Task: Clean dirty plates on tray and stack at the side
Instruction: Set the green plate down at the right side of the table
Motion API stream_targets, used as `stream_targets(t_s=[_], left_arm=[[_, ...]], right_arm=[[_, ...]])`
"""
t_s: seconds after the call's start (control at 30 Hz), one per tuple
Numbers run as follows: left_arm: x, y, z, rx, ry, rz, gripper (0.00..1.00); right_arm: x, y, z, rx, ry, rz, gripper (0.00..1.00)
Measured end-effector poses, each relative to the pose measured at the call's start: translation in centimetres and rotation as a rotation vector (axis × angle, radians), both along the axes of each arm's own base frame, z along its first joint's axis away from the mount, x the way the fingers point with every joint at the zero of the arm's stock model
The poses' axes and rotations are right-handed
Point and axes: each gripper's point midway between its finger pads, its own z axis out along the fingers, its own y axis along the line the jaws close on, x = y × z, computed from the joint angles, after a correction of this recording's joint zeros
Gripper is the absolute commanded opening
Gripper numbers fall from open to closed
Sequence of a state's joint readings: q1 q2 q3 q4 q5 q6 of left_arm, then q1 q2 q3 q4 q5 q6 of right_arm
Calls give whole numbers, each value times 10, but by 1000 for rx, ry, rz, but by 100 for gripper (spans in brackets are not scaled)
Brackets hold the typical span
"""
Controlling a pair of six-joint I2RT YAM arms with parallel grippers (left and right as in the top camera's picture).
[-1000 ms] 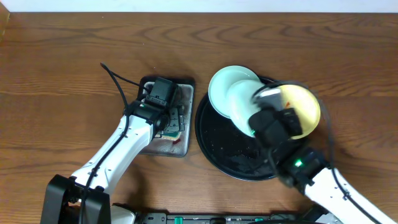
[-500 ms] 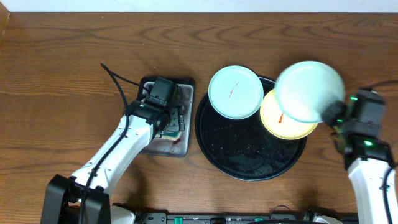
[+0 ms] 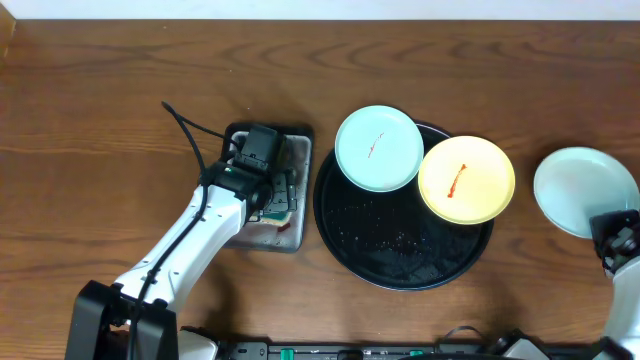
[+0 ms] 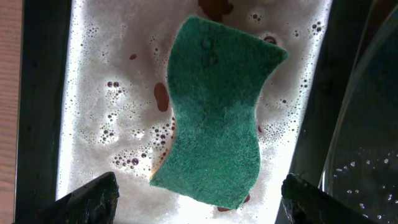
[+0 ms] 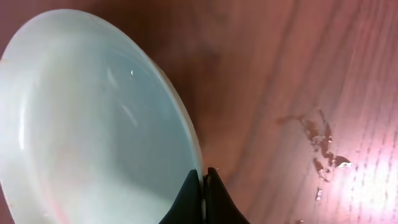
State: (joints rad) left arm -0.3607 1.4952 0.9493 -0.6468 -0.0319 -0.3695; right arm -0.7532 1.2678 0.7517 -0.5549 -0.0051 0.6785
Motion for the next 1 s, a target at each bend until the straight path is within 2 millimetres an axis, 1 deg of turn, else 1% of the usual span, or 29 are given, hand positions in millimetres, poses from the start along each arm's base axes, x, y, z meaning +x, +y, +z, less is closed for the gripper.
stream_targets(t_s=[0.1,0.2,0.33,0.4,0.43,0.47,0.5,0.53,0.6,0.67,0.77,0.83,0.9,1.0], left_arm=[[0,0,0,0,0,0,84],[0,0,0,0,0,0,84],[0,0,0,0,0,0,84],[0,0,0,0,0,0,84],[0,0,0,0,0,0,84],[0,0,0,0,0,0,84],[0,0,0,0,0,0,84],[0,0,0,0,0,0,84],[0,0,0,0,1,0,84],[0,0,0,0,2,0,84],[-1,0,0,1,2,0,85],[0,0,0,0,2,0,85],[0,0,0,0,2,0,85],[0,0,0,0,1,0,85]], right_arm=[[-2,-1,-18,37,48,-5,1],[8,-2,-34,54,57,36,1],[25,13,-56,99,77,151,1],[36,20,-62,104,69,217,1],[42,24,-64,102,60,254,4],[49,30,-65,100,52,297,12],[53,34,-65,98,50,327,24],[57,39,-65,95,47,354,31],[63,45,-64,84,42,397,34],[66,46,-63,78,31,416,39],[67,46,-62,73,29,426,42],[72,46,-59,64,6,448,44],[82,48,-50,42,-46,493,51],[107,60,-25,1,-183,621,61]])
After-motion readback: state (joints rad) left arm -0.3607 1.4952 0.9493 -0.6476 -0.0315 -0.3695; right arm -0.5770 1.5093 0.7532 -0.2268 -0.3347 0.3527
